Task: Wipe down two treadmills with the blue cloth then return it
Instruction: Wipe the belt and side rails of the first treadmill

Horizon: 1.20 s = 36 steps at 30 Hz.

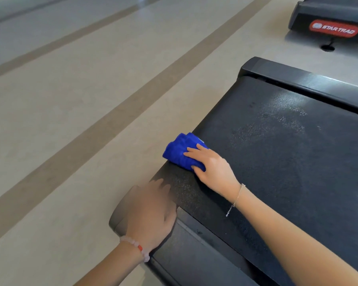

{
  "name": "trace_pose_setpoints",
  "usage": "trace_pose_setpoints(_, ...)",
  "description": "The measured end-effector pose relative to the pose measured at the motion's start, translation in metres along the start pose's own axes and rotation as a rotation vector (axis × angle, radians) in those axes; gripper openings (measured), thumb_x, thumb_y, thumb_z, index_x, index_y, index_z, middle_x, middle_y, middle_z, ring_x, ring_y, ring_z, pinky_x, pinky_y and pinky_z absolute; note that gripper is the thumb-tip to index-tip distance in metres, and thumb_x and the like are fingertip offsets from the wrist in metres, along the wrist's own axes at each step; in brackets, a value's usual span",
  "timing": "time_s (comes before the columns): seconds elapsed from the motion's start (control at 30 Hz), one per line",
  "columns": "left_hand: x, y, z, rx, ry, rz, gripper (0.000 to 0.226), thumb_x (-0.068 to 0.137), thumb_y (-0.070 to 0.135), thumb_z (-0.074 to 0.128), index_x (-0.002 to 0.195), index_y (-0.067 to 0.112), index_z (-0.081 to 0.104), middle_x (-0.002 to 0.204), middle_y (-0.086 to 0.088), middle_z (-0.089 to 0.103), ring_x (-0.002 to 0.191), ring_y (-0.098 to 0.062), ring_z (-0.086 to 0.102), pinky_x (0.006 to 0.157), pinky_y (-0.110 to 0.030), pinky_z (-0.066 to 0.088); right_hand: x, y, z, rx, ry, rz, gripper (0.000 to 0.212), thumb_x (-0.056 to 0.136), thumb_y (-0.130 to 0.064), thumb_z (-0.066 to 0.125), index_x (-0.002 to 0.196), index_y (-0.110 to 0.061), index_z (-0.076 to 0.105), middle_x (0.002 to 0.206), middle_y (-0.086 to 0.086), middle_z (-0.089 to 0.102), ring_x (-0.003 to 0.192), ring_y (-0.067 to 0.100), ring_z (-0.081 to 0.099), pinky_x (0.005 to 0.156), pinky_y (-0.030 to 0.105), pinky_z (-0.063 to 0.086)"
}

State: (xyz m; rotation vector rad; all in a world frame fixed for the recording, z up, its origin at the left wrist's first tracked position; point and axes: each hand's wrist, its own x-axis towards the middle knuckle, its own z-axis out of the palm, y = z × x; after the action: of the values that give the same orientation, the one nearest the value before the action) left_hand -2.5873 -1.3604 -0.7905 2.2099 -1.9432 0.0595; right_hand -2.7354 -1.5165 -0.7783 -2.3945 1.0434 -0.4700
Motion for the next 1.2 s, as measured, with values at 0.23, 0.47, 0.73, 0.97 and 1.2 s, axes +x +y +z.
trace_pose_setpoints(0.23, 0.044, 0.013, -0.004, 0.004, -0.051, -0.051, 0.058, 0.084, 0.053, 0.035, 0.123, 0.016, 0.057, 0.128, -0.004, 0.056, 0.114, -0.023, 0.056, 0.097, -0.050, 0.041, 0.054, 0.052, -0.033, -0.043, 0.142, 0.273, 0.042, 0.089, -0.014, 0.051, 0.129, -0.027, 0.054, 0.139, -0.006, 0.050, 0.130, 0.024, 0.042, 0.100, 0.035, 0.036)
trace_pose_setpoints(0.47, 0.017, -0.010, 0.000, 0.039, -0.090, -0.137, 0.066, 0.080, 0.058, 0.036, 0.123, 0.012, 0.056, 0.125, -0.005, 0.057, 0.112, -0.026, 0.056, 0.093, -0.052, 0.045, 0.038, 0.031, -0.020, -0.023, 0.123, 0.214, 0.039, 0.089, -0.013, 0.050, 0.125, -0.026, 0.057, 0.130, -0.003, 0.057, 0.124, 0.026, 0.047, 0.094, 0.038, 0.040)
trace_pose_setpoints(0.73, -0.007, -0.011, -0.008, 0.024, -0.079, -0.154, 0.068, 0.080, 0.060, 0.036, 0.121, 0.010, 0.056, 0.123, -0.007, 0.058, 0.110, -0.027, 0.057, 0.092, -0.051, 0.045, -0.013, -0.041, 0.008, -0.028, -0.087, -0.016, 0.043, 0.090, -0.011, 0.052, 0.132, -0.022, 0.052, 0.140, -0.006, 0.048, 0.138, 0.016, 0.032, 0.109, 0.028, 0.024)
trace_pose_setpoints(0.97, -0.011, -0.012, -0.011, 0.003, -0.069, -0.150, 0.064, 0.079, 0.058, 0.038, 0.118, 0.011, 0.057, 0.119, -0.005, 0.058, 0.108, -0.025, 0.057, 0.092, -0.050, 0.046, -0.014, -0.046, 0.013, -0.016, -0.104, -0.005, 0.041, 0.091, -0.014, 0.053, 0.130, -0.026, 0.053, 0.139, -0.012, 0.048, 0.137, 0.012, 0.032, 0.108, 0.028, 0.028)
trace_pose_setpoints(1.2, 0.007, -0.003, -0.010, 0.005, -0.056, -0.095, 0.061, 0.079, 0.056, 0.039, 0.116, 0.012, 0.059, 0.118, -0.005, 0.059, 0.105, -0.024, 0.059, 0.091, -0.046, 0.045, 0.003, -0.027, 0.009, -0.026, -0.055, -0.001, 0.040, 0.090, -0.013, 0.054, 0.128, -0.024, 0.055, 0.137, -0.009, 0.051, 0.134, 0.015, 0.038, 0.104, 0.031, 0.035)
